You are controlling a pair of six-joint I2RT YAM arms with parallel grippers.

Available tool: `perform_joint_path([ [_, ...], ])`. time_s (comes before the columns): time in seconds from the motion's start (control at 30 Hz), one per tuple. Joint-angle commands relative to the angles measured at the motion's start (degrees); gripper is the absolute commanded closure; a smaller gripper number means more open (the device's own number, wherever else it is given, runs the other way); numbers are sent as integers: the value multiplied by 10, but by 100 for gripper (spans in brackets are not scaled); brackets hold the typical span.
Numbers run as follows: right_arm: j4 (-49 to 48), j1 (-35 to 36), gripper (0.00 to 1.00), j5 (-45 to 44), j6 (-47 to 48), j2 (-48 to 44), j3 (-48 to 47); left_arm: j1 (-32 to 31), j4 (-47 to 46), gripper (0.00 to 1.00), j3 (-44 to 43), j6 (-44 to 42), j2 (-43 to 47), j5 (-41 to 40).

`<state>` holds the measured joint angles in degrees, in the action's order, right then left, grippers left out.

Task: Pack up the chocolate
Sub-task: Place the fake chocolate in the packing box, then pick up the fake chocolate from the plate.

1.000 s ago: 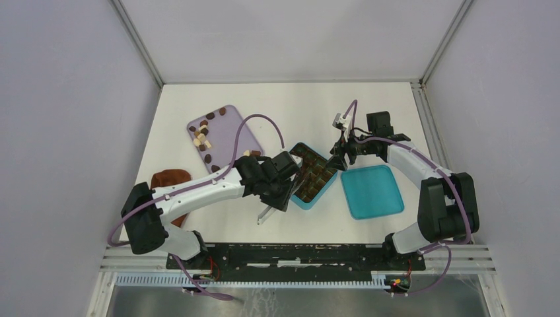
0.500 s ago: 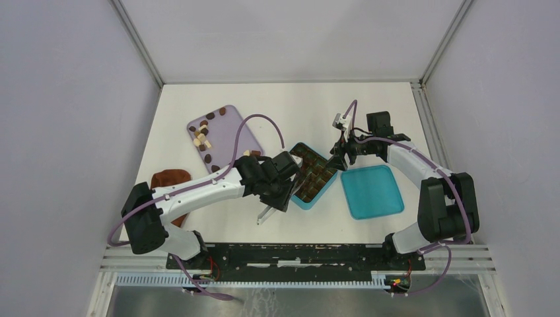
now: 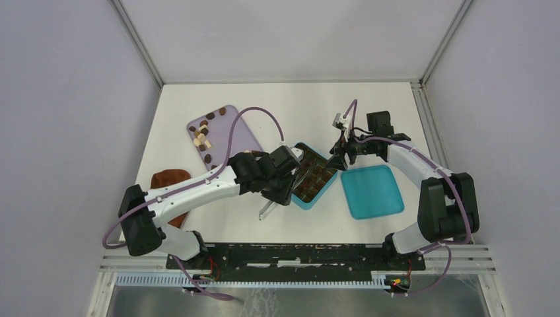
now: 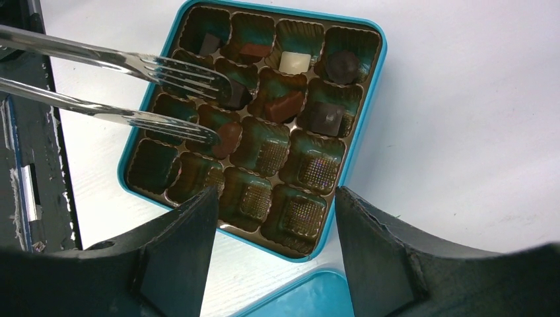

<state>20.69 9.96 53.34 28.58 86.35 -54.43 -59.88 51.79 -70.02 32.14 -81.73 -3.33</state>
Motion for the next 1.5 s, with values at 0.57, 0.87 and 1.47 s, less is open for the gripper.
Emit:
perform_joint_path([
  [0.57, -1, -3, 29, 23, 6, -8, -24, 174, -30, 57, -20, -7, 181, -1],
  [0.87, -1, -3, 29, 26, 5, -13, -22, 285, -4, 57, -12, -62, 197, 18],
  [1.47, -3, -1, 29, 38, 5, -19, -21, 512, -3, 56, 26, -166, 174, 56],
])
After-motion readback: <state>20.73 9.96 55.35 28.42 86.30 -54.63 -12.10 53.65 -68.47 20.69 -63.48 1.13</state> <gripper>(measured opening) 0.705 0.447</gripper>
